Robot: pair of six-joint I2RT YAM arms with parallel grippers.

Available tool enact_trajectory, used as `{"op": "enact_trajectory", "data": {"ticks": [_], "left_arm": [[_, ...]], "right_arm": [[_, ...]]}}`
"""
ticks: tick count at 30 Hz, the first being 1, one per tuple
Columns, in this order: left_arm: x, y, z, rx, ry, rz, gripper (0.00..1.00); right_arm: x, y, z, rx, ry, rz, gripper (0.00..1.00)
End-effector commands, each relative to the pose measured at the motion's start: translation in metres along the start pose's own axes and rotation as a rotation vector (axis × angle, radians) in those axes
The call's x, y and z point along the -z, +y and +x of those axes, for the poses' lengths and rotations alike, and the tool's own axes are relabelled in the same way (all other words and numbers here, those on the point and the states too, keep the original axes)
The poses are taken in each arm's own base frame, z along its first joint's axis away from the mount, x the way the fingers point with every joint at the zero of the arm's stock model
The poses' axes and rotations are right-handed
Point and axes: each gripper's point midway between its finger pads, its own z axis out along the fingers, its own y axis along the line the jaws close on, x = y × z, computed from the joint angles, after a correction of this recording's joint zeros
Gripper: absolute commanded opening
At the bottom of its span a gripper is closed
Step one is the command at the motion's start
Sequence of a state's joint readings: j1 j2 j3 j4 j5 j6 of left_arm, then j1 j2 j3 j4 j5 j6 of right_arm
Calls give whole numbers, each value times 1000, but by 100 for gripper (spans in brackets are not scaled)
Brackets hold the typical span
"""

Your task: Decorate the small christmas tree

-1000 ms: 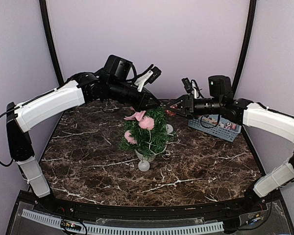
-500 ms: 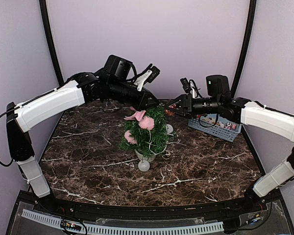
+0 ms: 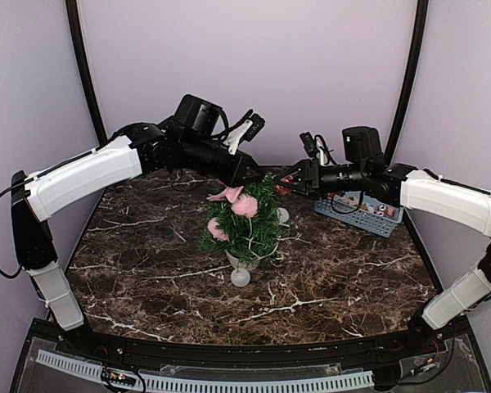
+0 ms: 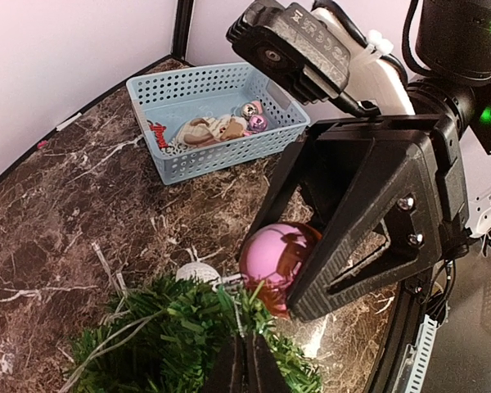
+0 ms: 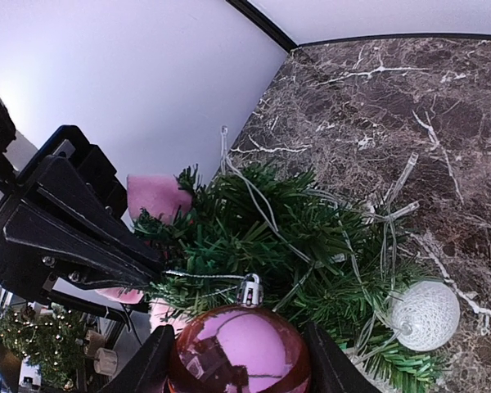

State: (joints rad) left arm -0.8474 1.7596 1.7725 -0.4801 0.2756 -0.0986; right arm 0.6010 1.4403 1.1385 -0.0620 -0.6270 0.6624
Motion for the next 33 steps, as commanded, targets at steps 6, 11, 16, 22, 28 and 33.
{"op": "enact_trajectory", "data": {"ticks": [6,11,16,22,28,33], "left_arm": [[13,-12,9,33,21,46,3],[13,-12,9,30,19,45,3],[15,-11,7,27,13,36,3],[16,-10,6,20,11,29,3],[18,-12,4,15,1,35,3],[22,-14,-2,6,-29,43,7]], "right_arm": [[2,-4,4,13,6,3,30],[4,-6,7,18,16,17,30],[4,-10,10,17,22,31,30],[4,-14,13,17,30,49,31],[5,-10,10,26,24,39,36],[8,-6,7,31,14,37,47]]}}
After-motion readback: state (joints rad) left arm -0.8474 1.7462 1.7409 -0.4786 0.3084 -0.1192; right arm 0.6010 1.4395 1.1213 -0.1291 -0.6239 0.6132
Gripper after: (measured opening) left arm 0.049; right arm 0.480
